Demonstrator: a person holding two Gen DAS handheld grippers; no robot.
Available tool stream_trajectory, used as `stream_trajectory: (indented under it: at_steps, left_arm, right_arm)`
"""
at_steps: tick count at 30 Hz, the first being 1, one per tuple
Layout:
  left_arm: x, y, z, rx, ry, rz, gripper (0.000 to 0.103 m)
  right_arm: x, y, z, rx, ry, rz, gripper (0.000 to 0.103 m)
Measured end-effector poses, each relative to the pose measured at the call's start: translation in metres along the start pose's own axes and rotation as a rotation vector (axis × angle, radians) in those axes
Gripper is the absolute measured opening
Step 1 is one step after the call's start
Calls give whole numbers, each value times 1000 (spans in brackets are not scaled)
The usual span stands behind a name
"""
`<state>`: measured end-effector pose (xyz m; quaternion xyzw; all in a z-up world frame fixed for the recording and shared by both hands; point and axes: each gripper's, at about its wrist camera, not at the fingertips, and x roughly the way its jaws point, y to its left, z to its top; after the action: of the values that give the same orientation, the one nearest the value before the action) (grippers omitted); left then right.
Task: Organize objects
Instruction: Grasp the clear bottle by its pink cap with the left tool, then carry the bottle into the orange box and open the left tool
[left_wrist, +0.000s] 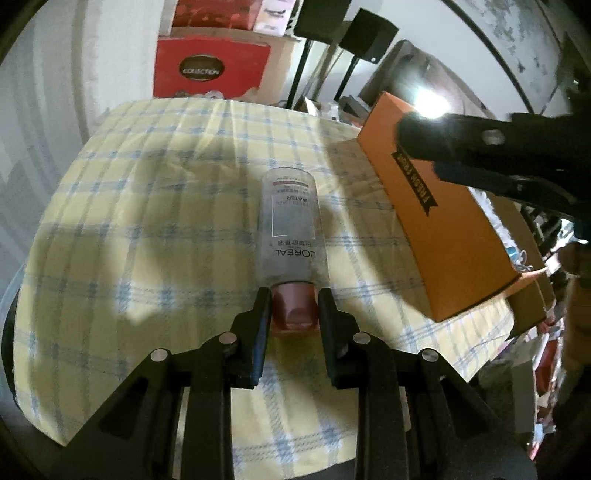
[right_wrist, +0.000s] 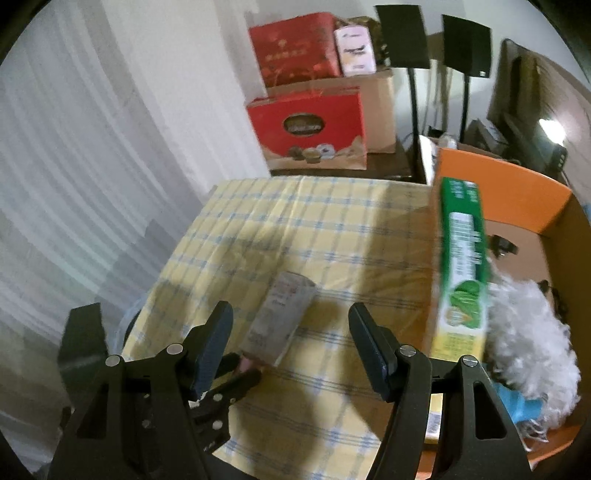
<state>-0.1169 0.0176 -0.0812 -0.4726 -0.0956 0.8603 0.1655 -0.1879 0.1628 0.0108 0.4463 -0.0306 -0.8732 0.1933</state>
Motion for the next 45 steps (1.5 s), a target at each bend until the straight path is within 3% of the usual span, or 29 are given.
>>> stream_trajectory:
  at_steps: [7,15,24,35,45]
  left_arm:
    - [-6,6,-4,-32,0,-10,23]
    - [-5,14,-5,-67,0,-49,24]
    - [0,15,-7,-69,8,-77,25]
    - [4,16,-10,-70,4,-80,25]
    - [-14,-1,4,-41,-32,-83,25]
  right_arm:
    - [34,21,-3,-51,43,-57,68]
    - [71,15,-10,-21,103,-61,68]
    - [93,6,-18,57,156,60,54]
    - [95,2,-19,112,159,111,51]
    - [68,0,-5,98,116,114,51]
